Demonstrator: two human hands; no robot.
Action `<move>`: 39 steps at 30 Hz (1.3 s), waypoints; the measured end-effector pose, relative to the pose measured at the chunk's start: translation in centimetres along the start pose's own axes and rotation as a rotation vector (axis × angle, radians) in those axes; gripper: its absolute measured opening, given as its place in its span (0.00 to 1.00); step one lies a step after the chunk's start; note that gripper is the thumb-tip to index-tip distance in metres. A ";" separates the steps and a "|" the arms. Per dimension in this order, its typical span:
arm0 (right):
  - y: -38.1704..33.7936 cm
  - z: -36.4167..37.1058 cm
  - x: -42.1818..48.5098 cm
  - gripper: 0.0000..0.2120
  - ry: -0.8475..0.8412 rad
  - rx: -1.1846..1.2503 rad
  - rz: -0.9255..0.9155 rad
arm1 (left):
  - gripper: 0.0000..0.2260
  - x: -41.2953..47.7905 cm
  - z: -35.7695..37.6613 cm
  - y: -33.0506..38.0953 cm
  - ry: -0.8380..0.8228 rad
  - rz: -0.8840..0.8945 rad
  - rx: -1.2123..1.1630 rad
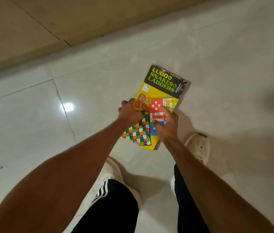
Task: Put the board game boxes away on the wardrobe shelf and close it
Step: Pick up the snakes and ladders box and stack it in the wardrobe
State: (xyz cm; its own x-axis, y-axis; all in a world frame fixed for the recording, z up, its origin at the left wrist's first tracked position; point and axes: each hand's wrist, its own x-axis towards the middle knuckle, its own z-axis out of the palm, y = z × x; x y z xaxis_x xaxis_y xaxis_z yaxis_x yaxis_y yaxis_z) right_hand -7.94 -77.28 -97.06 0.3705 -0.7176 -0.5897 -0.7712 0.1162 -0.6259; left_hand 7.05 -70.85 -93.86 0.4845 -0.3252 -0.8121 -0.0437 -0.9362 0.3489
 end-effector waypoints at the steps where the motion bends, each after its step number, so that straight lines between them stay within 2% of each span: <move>1: -0.3 0.1 -0.2 0.29 0.022 0.002 -0.010 | 0.22 -0.6 0.1 0.0 -0.005 -0.001 -0.027; 4: -2.4 -2.1 -2.3 0.28 0.067 0.014 -0.028 | 0.26 -2.6 0.2 -1.0 0.024 0.007 -0.188; 6: -5.1 -5.9 -5.1 0.29 0.054 -0.023 -0.075 | 0.24 -6.2 -1.1 0.4 0.027 0.001 -0.248; 10: -11.6 -15.7 -12.2 0.29 0.009 -0.033 -0.125 | 0.14 -19.4 -6.8 8.0 0.006 0.100 -0.338; 15: -20.6 -30.2 -23.9 0.29 -0.018 -0.027 -0.170 | 0.12 -36.6 -12.7 16.5 -0.027 0.156 -0.316; 21: -28.5 -46.3 -34.9 0.29 -0.045 -0.043 -0.227 | 0.16 -54.4 -17.7 26.6 -0.056 0.285 -0.203; 25: -31.2 -54.9 -38.3 0.29 -0.006 -0.040 -0.274 | 0.25 -61.5 -18.6 33.1 -0.018 0.403 -0.176; 28: -32.7 -60.1 -38.6 0.28 0.034 -0.039 -0.308 | 0.30 -63.8 -18.4 37.7 0.027 0.539 -0.142; 32: -34.1 -65.1 -36.7 0.27 0.105 -0.026 -0.355 | 0.36 -63.1 -18.2 43.0 0.050 0.606 -0.086; 39: -37.8 -72.3 -30.8 0.25 0.220 0.035 -0.343 | 0.36 -59.3 -19.1 53.6 -0.001 0.720 -0.112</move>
State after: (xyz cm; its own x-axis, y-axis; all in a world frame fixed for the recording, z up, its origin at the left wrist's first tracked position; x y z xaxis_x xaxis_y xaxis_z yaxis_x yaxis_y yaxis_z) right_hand -27.64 -109.24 -18.40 0.4806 -0.8482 -0.2226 -0.6024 -0.1349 -0.7867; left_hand -7.37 -99.20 -18.03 0.3686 -0.8554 -0.3638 -0.2616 -0.4710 0.8424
